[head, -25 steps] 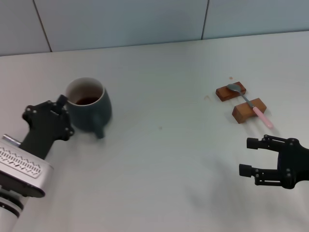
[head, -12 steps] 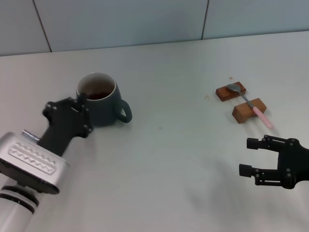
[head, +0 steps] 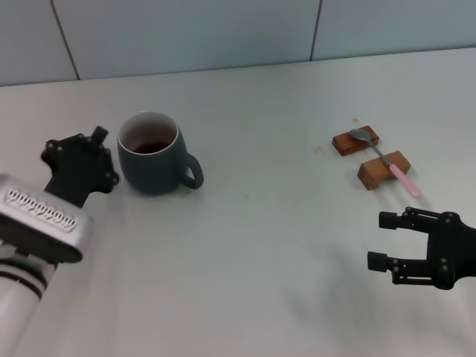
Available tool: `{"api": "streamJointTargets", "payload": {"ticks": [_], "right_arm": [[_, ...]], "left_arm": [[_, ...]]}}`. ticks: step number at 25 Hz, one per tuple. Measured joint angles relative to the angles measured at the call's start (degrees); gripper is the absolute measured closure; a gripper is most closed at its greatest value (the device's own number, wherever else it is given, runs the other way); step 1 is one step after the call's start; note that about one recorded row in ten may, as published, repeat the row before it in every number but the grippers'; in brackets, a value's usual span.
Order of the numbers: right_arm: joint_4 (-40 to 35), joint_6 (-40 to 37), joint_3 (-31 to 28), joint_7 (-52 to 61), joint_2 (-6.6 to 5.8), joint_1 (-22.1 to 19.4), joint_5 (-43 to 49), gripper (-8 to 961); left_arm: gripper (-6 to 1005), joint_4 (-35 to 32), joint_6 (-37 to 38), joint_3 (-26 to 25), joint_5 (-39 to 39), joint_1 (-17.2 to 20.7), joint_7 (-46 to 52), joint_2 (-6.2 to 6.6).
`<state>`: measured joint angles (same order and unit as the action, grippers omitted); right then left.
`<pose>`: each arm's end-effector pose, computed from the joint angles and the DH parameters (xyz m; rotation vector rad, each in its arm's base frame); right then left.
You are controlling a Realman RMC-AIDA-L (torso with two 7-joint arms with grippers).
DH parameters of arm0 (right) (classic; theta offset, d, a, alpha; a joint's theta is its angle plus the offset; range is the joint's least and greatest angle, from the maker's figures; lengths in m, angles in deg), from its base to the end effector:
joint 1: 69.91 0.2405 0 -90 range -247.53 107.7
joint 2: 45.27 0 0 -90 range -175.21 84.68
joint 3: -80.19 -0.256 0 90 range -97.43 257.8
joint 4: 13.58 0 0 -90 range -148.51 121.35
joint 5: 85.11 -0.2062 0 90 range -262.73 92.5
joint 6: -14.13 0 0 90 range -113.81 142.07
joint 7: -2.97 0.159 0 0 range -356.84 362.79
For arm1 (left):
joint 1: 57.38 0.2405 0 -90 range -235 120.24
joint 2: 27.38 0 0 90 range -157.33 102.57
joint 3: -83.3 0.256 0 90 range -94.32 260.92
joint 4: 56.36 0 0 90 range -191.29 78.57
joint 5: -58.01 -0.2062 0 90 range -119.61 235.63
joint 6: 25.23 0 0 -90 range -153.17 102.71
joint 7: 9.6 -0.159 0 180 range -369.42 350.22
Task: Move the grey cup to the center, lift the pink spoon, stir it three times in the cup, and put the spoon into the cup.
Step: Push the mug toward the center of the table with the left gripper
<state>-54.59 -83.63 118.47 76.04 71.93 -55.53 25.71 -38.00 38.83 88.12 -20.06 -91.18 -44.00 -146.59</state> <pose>0.3185 0.2515 0.0170 -2.6283 0.7040 0.7311 -0.2789 0.3485 -0.0781 -1.8434 -0.0301 -0.2568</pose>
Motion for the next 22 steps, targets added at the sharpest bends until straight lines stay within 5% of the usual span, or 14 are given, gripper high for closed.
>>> {"api": "streamJointTargets", "payload": {"ticks": [8,22], "right_arm": [[-0.1,0.0,0.1,0.2,0.05,0.0,0.0,125],[-0.2,-0.2,0.2,0.3,0.05,0.2,0.0,125]], "left_arm": [[1001,-1.1,-6.8,0.0,-2.1,-3.8,0.0,0.03],[1000,3.1,-7.1,-1.6,-12.3,-5.2,0.1,0.03]]}}
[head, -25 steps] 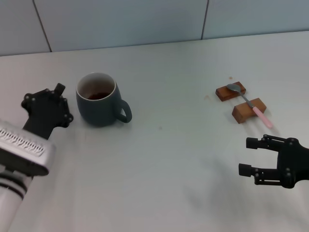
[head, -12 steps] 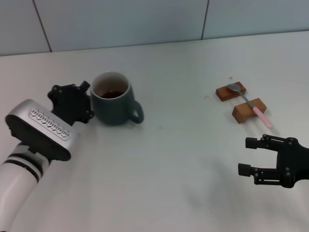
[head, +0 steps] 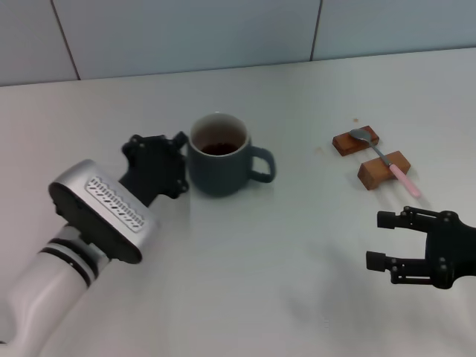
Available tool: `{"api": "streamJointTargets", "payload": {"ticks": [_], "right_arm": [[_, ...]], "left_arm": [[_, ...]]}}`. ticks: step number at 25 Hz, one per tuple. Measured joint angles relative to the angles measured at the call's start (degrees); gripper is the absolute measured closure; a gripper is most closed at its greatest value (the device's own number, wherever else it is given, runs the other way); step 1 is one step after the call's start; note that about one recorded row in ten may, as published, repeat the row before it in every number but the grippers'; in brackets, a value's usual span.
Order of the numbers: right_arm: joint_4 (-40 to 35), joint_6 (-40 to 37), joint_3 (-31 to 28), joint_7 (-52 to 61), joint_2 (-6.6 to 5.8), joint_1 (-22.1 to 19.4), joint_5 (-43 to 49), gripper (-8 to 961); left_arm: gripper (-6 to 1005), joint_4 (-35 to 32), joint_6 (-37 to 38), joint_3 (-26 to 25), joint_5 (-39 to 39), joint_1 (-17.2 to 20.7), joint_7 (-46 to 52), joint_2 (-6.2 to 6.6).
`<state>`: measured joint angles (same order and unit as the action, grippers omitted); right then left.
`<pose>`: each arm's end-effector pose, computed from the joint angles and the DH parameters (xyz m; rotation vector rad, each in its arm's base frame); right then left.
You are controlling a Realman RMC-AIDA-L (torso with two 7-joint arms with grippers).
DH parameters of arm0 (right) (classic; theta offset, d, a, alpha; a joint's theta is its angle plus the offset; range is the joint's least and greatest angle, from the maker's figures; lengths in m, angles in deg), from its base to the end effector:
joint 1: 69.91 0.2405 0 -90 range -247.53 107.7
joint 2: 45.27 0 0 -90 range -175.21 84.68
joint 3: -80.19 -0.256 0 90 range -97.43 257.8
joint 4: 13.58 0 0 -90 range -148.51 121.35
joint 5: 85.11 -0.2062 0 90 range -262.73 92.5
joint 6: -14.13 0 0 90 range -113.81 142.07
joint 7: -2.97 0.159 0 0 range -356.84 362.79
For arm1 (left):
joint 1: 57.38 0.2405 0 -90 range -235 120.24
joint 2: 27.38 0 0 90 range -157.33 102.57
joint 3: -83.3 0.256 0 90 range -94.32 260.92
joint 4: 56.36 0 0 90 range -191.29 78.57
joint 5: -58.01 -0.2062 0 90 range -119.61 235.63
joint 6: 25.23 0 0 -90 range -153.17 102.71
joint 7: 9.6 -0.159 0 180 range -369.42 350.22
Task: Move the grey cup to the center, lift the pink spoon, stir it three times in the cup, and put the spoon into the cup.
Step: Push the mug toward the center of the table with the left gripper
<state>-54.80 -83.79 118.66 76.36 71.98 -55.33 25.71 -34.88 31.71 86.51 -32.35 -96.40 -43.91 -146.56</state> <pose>0.3168 0.2525 0.0167 -2.6348 0.7020 0.7335 -0.2347 0.3537 -0.1178 -2.0644 0.1409 -0.3017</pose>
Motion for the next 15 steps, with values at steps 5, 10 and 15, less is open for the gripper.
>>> {"api": "streamJointTargets", "payload": {"ticks": [5,10,15], "right_arm": [[0.0,-0.1,0.1,0.0,0.00,0.0,0.0,126],[0.1,-0.1,-0.3,0.0,0.00,0.0,0.0,126],[0.2,0.2,-0.5,-0.3,0.14,-0.2,-0.5,126]], "left_arm": [[1000,2.0,-0.6,-3.7,-6.8,0.1,0.6,0.00],[1000,2.9,1.0,-5.2,-8.6,1.1,5.8,0.12],[1000,-4.1,13.8,-5.6,-18.0,4.2,31.1,1.11]]}}
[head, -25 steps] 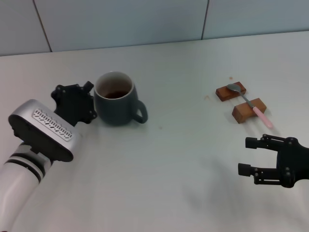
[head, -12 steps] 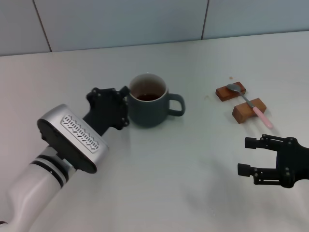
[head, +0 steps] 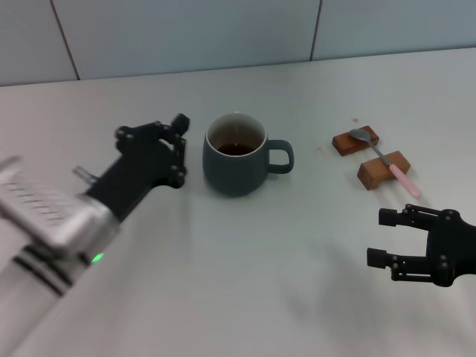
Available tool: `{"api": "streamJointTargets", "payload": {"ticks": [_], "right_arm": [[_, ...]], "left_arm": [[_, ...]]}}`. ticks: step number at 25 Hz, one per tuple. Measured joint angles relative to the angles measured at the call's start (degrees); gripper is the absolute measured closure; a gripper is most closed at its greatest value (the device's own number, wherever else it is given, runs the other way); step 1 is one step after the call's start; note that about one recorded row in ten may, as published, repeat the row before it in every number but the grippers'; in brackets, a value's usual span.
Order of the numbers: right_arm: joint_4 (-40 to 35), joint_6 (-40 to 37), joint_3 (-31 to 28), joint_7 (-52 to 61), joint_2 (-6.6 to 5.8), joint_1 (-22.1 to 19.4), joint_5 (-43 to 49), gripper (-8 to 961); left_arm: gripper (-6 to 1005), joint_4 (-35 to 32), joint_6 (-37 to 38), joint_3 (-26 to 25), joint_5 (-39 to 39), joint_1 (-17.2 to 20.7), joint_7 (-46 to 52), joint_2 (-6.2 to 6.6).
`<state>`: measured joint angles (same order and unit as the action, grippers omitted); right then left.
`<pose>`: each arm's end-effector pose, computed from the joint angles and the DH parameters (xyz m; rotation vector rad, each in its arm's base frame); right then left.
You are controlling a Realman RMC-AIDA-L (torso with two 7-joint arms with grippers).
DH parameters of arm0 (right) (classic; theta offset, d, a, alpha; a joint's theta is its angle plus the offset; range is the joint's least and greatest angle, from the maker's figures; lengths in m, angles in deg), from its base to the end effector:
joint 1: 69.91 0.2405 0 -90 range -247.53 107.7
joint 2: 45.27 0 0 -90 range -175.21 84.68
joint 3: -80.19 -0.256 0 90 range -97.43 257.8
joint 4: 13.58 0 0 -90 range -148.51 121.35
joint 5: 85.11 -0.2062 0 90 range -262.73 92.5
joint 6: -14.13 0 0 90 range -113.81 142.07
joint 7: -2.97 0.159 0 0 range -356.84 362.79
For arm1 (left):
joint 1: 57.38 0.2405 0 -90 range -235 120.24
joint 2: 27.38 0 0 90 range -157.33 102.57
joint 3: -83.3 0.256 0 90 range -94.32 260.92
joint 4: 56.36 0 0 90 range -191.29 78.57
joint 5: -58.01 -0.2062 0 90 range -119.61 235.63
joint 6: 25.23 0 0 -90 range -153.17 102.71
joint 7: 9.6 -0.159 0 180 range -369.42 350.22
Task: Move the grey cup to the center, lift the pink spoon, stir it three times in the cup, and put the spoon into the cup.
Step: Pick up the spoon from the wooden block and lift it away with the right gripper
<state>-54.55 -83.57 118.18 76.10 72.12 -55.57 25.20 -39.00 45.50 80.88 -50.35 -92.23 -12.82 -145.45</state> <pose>0.3177 0.2522 0.0172 -2.6150 0.7060 0.7454 -0.2248 0.3362 -0.0920 -2.0811 -0.1158 -0.7860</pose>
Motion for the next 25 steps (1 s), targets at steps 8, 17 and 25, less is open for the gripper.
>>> {"api": "streamJointTargets", "payload": {"ticks": [8,17,25], "right_arm": [[0.3,0.2,-1.7,-0.4,0.46,0.3,-0.2,126],[0.3,0.1,-2.9,-0.4,0.82,0.3,-0.2,126],[1.5,-0.7,-8.0,-0.3,1.64,0.0,-2.0,126]], "left_arm": [[1001,-21.3,18.8,3.4,-19.9,1.3,32.8,-0.21],[804,-25.4,16.6,5.8,-20.9,2.1,39.3,-0.45],[644,-26.9,14.1,6.8,-21.2,1.4,41.3,-0.55]]}}
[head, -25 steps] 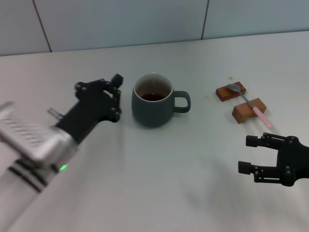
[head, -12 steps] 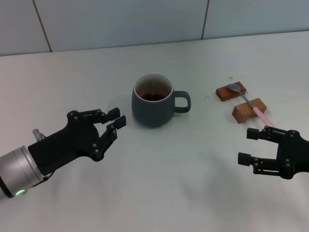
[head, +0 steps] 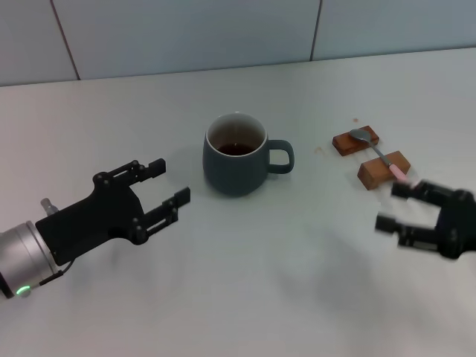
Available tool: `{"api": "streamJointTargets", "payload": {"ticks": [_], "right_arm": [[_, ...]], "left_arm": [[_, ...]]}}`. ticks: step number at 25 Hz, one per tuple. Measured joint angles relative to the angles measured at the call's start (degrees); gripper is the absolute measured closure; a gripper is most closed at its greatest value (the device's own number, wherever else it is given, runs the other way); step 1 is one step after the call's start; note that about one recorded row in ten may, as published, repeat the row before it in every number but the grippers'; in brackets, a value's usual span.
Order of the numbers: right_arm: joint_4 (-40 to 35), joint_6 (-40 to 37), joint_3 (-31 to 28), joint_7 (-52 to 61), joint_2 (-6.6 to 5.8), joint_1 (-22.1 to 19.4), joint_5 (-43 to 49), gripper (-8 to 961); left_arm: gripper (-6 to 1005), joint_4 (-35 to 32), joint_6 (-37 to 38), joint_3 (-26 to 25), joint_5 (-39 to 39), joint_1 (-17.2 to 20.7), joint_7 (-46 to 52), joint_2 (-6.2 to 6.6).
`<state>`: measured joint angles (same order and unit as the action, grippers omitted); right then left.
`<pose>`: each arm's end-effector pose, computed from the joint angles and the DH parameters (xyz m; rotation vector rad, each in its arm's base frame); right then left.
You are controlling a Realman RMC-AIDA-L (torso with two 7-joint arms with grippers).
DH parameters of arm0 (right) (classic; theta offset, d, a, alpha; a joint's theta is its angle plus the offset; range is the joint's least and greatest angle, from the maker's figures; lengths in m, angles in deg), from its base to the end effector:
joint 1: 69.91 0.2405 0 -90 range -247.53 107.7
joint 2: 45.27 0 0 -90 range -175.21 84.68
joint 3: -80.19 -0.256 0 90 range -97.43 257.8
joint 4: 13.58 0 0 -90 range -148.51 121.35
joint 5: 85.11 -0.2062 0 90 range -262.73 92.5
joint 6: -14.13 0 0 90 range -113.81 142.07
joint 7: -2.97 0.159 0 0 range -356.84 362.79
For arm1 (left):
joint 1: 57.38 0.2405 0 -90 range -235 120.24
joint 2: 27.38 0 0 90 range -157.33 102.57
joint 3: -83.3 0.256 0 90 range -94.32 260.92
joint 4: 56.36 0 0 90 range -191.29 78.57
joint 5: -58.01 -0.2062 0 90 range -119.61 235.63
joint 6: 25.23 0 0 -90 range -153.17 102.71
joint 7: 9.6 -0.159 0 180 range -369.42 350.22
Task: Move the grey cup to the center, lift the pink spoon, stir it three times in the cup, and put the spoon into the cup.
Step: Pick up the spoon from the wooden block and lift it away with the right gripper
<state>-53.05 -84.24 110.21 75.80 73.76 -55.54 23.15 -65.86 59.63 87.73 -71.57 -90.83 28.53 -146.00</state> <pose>0.3180 0.2554 0.0264 -2.4458 0.7414 0.8803 -0.2656 0.3155 -0.0578 -2.4832 -0.3107 -0.8668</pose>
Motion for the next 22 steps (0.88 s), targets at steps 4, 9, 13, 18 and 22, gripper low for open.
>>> {"api": "streamJointTargets", "payload": {"ticks": [4,9,13,18,22], "right_arm": [[7.2,-1.9,-8.8,4.7,-0.29,-1.0,-8.1,126],[19.0,-0.8,-21.8,14.6,-1.34,-3.6,-13.8,126],[26.5,4.5,-25.2,23.9,-1.60,-5.0,-14.3,126],[30.1,9.1,-26.0,29.4,-0.85,-4.9,-14.4,126],[30.8,12.2,-25.5,30.5,-0.74,-3.7,-14.1,126]], "left_arm": [[535,-1.2,0.0,1.7,0.0,-0.4,0.8,0.01],[362,-1.7,0.0,1.9,-0.1,-0.5,1.3,-0.01],[177,-2.4,-0.1,2.4,-0.1,-1.0,1.7,-0.05],[177,-2.4,-0.2,2.5,-0.1,-1.4,1.7,-0.07],[177,-2.3,-0.2,2.4,-0.1,-1.6,1.7,-0.06]]}}
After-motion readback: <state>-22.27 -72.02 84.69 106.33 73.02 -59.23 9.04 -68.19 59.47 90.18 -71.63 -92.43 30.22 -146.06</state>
